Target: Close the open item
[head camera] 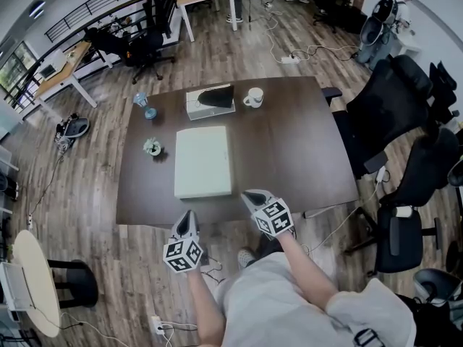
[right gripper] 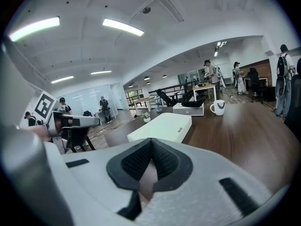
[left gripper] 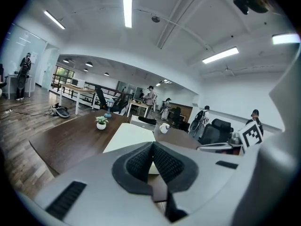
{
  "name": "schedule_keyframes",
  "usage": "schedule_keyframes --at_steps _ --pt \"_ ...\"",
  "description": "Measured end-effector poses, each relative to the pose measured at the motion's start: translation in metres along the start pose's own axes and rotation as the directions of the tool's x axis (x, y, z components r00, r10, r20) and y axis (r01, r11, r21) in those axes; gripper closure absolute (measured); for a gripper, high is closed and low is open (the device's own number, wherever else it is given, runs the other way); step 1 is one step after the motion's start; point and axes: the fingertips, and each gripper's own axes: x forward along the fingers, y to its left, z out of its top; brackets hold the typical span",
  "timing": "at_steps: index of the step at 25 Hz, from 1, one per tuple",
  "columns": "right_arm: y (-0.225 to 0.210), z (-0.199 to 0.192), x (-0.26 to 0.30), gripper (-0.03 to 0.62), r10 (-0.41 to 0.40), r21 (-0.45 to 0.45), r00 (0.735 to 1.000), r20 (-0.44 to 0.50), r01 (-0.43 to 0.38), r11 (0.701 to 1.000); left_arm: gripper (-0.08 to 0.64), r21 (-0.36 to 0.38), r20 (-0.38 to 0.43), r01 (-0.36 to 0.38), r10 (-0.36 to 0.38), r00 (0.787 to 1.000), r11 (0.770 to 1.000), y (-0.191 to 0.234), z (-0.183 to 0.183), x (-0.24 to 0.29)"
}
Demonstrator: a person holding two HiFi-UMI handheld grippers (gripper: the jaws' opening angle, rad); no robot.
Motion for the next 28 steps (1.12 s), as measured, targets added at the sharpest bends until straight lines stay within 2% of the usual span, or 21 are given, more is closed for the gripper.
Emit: schedule_keyframes --at_steps 28 --pt "0.0049 0.0057 0.0047 0.588 0.03 -0.017 0.999 0.016 -0.03 0.999 0.554 0.02 0.005 0.02 -0.02 1.0 1.0 -0.0015 0.0034 0.0041"
